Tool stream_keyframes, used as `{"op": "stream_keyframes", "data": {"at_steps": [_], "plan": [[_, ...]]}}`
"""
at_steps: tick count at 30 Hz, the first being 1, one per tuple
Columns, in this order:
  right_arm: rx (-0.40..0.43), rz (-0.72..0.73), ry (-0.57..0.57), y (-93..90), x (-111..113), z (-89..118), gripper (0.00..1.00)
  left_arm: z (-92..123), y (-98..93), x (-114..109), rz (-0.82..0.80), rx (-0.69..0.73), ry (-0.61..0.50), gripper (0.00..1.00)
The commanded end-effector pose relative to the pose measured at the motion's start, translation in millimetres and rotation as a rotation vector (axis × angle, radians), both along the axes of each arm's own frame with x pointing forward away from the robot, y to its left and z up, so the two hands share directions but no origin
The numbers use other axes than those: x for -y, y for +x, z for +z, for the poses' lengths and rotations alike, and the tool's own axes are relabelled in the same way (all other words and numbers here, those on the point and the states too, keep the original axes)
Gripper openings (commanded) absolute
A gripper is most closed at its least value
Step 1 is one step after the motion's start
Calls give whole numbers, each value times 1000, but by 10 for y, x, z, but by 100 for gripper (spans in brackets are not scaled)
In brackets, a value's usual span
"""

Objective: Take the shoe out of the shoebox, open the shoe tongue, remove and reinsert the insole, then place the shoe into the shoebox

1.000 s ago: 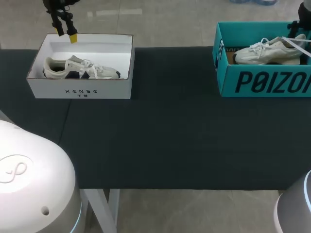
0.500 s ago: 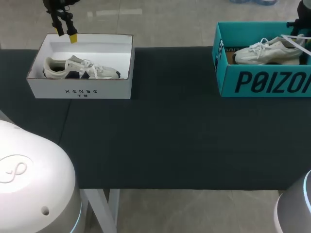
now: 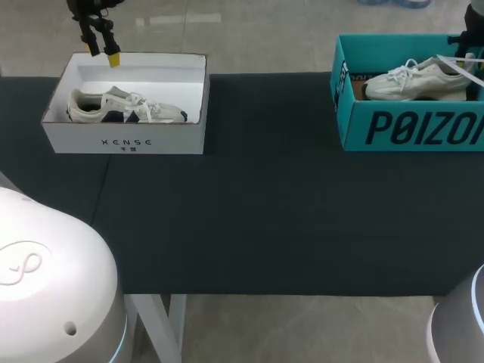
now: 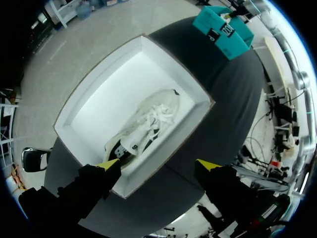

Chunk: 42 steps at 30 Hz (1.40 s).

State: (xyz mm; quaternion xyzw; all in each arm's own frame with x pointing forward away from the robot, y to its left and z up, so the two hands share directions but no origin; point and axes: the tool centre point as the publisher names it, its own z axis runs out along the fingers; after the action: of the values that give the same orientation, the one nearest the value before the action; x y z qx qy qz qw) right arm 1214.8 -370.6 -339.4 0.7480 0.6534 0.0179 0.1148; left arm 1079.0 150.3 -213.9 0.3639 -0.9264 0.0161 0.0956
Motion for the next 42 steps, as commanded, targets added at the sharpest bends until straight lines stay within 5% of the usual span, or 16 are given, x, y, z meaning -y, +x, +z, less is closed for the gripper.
{"op": "stream_keyframes", "data": {"at_steps": [1,16,19,20,27,34,42], "plan": [[-603,-79,84,107,47,-17,49,4,15,-6,-2,-4,1,100],[-659,-71,96,136,50,-99,36,4,15,-6,-2,-4,1,100],[-687,-82,90,116,50,-125,20,4,15,-6,-2,-4,1,100],[-689,-85,95,105,49,-134,0,4,15,-6,-2,-4,1,100],[-699,-139,97,28,31,-81,0,4,15,-6,-2,-4,1,100],[-596,-252,83,-45,-10,294,0,4,15,-6,-2,-4,1,100],[-390,-277,42,-5,-293,1020,0,4,15,-6,-2,-4,1,100]]}}
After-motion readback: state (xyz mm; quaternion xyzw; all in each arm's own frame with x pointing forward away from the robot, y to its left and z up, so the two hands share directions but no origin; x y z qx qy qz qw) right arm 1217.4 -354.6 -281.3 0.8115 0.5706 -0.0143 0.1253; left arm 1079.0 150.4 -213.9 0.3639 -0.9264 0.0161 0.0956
